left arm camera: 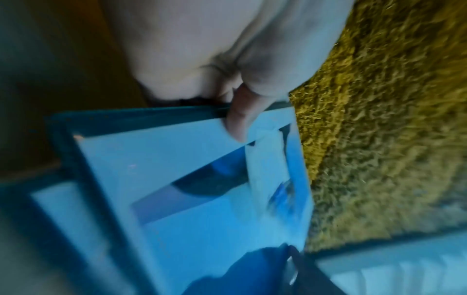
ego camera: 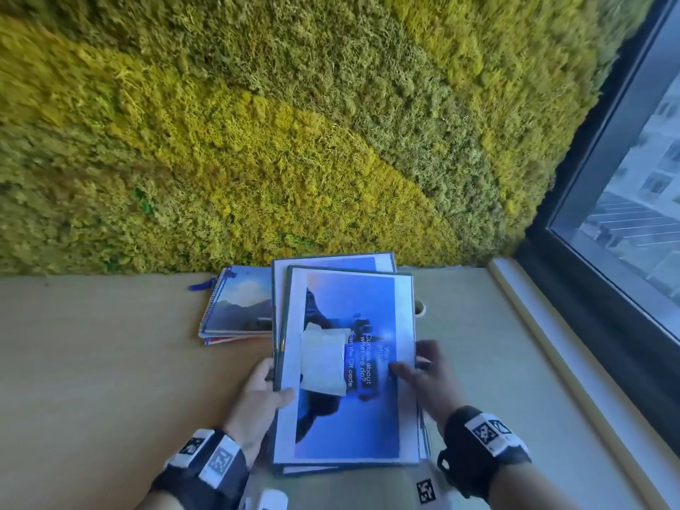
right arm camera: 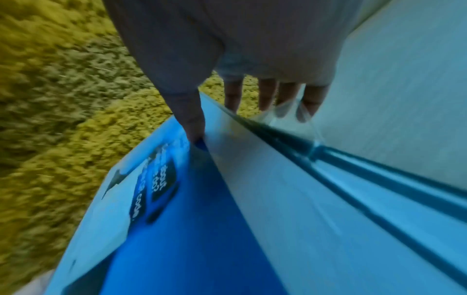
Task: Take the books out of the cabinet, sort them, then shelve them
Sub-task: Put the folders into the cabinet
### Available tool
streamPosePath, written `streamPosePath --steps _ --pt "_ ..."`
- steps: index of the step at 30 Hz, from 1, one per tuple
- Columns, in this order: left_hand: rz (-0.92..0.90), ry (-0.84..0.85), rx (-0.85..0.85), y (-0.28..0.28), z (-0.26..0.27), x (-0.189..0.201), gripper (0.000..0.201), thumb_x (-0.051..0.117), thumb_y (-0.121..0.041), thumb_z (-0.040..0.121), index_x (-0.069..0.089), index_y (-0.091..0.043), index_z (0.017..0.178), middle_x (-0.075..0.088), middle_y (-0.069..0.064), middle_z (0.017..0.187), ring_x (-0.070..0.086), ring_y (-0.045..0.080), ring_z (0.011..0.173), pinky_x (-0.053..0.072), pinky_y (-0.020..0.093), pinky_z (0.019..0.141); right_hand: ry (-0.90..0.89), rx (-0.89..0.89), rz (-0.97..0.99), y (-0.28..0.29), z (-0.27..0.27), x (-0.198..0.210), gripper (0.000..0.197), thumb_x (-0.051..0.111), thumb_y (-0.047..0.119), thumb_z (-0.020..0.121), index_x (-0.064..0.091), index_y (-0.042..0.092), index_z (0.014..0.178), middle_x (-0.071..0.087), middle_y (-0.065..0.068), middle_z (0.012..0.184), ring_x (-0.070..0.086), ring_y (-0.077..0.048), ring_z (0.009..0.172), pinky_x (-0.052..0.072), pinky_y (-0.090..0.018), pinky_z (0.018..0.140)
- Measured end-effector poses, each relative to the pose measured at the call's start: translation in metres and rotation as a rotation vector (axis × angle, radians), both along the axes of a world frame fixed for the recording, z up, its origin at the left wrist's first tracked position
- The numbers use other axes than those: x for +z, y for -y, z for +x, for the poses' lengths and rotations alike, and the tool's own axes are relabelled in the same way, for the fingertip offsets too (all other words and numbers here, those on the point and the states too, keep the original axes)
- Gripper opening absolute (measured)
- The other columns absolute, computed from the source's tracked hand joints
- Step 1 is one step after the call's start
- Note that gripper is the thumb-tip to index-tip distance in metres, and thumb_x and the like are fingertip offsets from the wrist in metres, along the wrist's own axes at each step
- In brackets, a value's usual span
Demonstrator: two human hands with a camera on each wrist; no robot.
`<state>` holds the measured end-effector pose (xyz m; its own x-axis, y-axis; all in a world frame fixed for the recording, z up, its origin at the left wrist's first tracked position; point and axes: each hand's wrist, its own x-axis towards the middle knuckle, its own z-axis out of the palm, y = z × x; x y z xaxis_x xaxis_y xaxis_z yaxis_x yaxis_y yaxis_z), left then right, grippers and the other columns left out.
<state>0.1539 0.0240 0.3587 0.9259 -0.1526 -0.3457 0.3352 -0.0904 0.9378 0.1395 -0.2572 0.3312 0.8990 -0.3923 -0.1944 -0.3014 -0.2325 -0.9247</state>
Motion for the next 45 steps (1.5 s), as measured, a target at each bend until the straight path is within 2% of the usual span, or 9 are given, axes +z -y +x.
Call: streamPosePath --steps 3,6,13,17,22,28,32,40,45 --pt "-0.003 0.18 0.078 -0.026 -0.037 0.004 0.038 0.048 0.015 0.095 0.059 -0.015 0.117 0.075 0.01 0.108 0.071 0.026 0.102 0.056 0.038 0.088 0.163 0.12 0.194 -0.03 -0.046 0.029 0.035 0.068 -0.003 0.089 0.06 0.017 0.116 0.076 -0.009 0.109 0.072 -0.031 0.101 0.059 -0.045 0.09" --pt "0.056 0.352 0.093 -0.056 -0.071 0.003 0.042 0.044 0.011 0.098 0.055 -0.022 0.123 0.069 0.004 0.12 0.063 0.023 0.114 0.048 0.042 0.101 0.276 0.182 0.199 -0.06 -0.09 0.044 0.036 0.061 -0.009 0.092 0.062 0.011 0.122 0.076 -0.004 0.118 0.072 -0.025 0.109 0.057 -0.041 0.094" --pt "0.185 0.498 0.042 -0.09 -0.145 -0.004 0.032 0.044 0.002 0.101 0.046 -0.011 0.129 0.058 0.003 0.114 0.055 0.022 0.105 0.043 0.028 0.084 0.337 0.126 0.152 -0.108 -0.179 0.043 0.026 0.061 -0.002 0.096 0.066 0.016 0.114 0.076 -0.005 0.116 0.07 -0.026 0.111 0.054 -0.045 0.099" --pt "0.235 0.447 0.031 -0.087 -0.163 -0.007 0.031 0.045 -0.003 0.101 0.042 -0.014 0.13 0.056 0.003 0.113 0.052 0.022 0.101 0.042 0.025 0.075 0.327 0.081 0.079 -0.113 -0.195 0.038 0.026 0.064 0.017 0.084 0.063 0.013 0.11 0.073 -0.015 0.109 0.068 -0.037 0.105 0.052 -0.059 0.097" --pt "0.275 0.372 0.072 -0.077 -0.159 -0.016 0.042 0.044 0.01 0.094 0.039 -0.014 0.128 0.055 0.003 0.105 0.054 0.023 0.093 0.043 0.023 0.07 0.231 0.151 0.007 -0.106 -0.188 0.02 0.023 0.067 0.002 0.091 0.057 0.022 0.093 0.068 0.01 0.082 0.066 -0.003 0.075 0.049 -0.036 0.077" --pt "0.333 0.269 0.13 -0.072 -0.155 -0.049 0.026 0.057 0.001 0.093 0.05 -0.009 0.115 0.064 0.008 0.1 0.061 0.031 0.091 0.046 0.03 0.073 0.067 0.232 -0.06 -0.095 -0.187 -0.023 0.026 0.066 0.004 0.092 0.054 0.027 0.09 0.06 0.008 0.079 0.054 -0.005 0.07 0.045 -0.026 0.07" --pt "0.324 0.288 0.122 -0.082 -0.174 -0.058 0.019 0.06 -0.007 0.089 0.054 -0.024 0.093 0.069 0.006 0.093 0.064 0.029 0.087 0.049 0.037 0.08 0.052 0.253 -0.058 -0.092 -0.199 -0.029 0.02 0.067 0.016 0.087 0.057 0.019 0.104 0.068 -0.008 0.09 0.063 -0.022 0.081 0.056 -0.048 0.082" --pt "0.29 0.21 -0.043 -0.093 -0.27 -0.058 0.022 0.059 -0.031 0.085 0.057 -0.03 0.107 0.072 -0.006 0.109 0.066 0.024 0.106 0.05 0.053 0.101 -0.054 0.261 0.054 -0.093 -0.312 -0.028 0.031 0.067 0.011 0.093 0.053 0.018 0.12 0.072 0.004 0.116 0.069 -0.014 0.106 0.057 -0.034 0.095" --pt "0.078 -0.008 -0.067 -0.099 -0.364 -0.08 0.032 0.056 -0.01 0.094 0.058 -0.035 0.114 0.066 0.006 0.119 0.064 0.032 0.111 0.064 0.045 0.07 -0.12 0.129 0.157 -0.11 -0.418 -0.052 0.036 0.068 0.002 0.089 0.056 0.018 0.119 0.075 -0.005 0.115 0.073 -0.024 0.104 0.061 -0.043 0.089"
